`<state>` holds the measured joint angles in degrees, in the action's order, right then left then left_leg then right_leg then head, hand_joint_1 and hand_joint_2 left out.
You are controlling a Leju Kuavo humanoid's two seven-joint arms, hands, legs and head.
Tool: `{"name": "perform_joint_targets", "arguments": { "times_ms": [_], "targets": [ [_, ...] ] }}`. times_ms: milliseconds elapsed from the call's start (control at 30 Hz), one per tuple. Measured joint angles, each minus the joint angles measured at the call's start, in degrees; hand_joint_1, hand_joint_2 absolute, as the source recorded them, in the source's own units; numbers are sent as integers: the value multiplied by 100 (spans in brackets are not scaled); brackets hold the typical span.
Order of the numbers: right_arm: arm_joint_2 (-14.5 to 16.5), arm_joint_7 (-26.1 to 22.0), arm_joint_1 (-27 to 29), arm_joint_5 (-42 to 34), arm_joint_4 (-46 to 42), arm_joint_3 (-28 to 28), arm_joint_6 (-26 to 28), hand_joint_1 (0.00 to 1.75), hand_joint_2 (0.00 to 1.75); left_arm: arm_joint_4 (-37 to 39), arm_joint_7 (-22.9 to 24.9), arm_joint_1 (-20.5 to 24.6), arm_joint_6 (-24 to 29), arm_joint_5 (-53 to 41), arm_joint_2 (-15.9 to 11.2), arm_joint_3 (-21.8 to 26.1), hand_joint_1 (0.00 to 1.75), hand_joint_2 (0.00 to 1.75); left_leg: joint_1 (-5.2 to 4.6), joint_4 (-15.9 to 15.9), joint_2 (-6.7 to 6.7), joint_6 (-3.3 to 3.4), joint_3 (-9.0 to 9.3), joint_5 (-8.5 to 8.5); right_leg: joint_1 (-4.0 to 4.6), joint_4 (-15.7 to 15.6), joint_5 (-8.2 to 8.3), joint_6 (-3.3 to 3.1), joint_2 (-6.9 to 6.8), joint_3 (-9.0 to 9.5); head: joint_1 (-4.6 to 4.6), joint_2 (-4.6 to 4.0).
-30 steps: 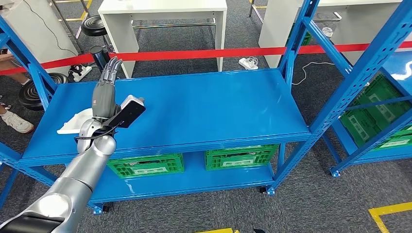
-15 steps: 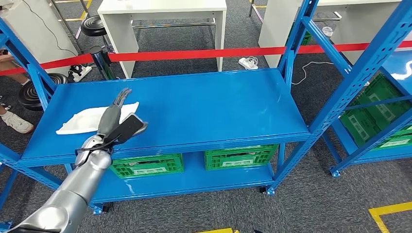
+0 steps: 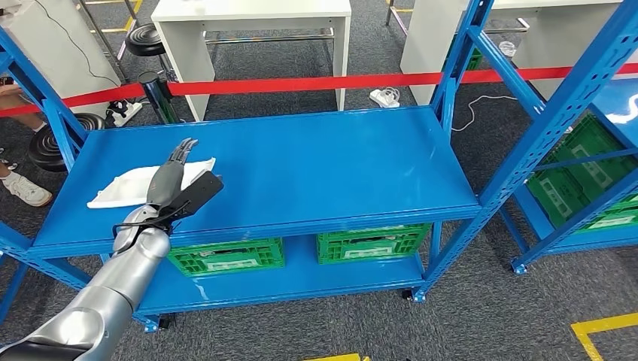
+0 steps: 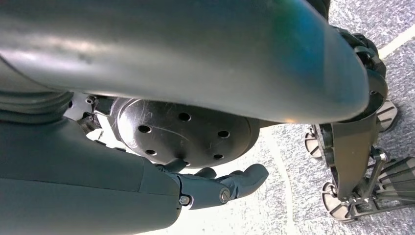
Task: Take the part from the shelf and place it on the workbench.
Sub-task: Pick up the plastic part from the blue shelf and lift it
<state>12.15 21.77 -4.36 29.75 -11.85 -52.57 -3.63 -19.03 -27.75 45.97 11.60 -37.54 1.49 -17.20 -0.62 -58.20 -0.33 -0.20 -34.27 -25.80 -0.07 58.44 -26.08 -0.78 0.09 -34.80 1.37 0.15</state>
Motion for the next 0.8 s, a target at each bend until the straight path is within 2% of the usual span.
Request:
{"name": "perform_joint_targets", "arguments": {
  "times_ms": [233, 400, 533, 800],
  "targets": [
    [1, 0, 0, -7, 0, -64, 5, 0, 0, 121, 9, 11, 46, -39, 10, -1, 0, 0, 2, 0, 0, 0, 1, 0, 0, 0, 0, -1, 0, 0, 1, 0],
    [1, 0, 0, 63, 0, -68, 0, 0, 0, 194, 195, 12, 245, -106, -4, 0, 0, 0, 2, 0, 0, 0, 0, 0, 1, 0, 0, 0, 0, 0, 1, 0],
    [1, 0, 0, 150, 0, -68, -40, 0, 0, 260, 492, 12, 523, -381, -62, -1, 0, 175, 2, 1, 0, -1, 0, 0, 1, 0, 0, 0, 0, 0, 1, 0],
    [1, 0, 0, 188, 0, -68, -62, 0, 0, 398, 1463, 31, 420, -563, -280, -2, 0, 175, 3, 1, 0, -1, 0, 0, 1, 1, -1, -1, 0, 0, 1, -1]
  ]
}}
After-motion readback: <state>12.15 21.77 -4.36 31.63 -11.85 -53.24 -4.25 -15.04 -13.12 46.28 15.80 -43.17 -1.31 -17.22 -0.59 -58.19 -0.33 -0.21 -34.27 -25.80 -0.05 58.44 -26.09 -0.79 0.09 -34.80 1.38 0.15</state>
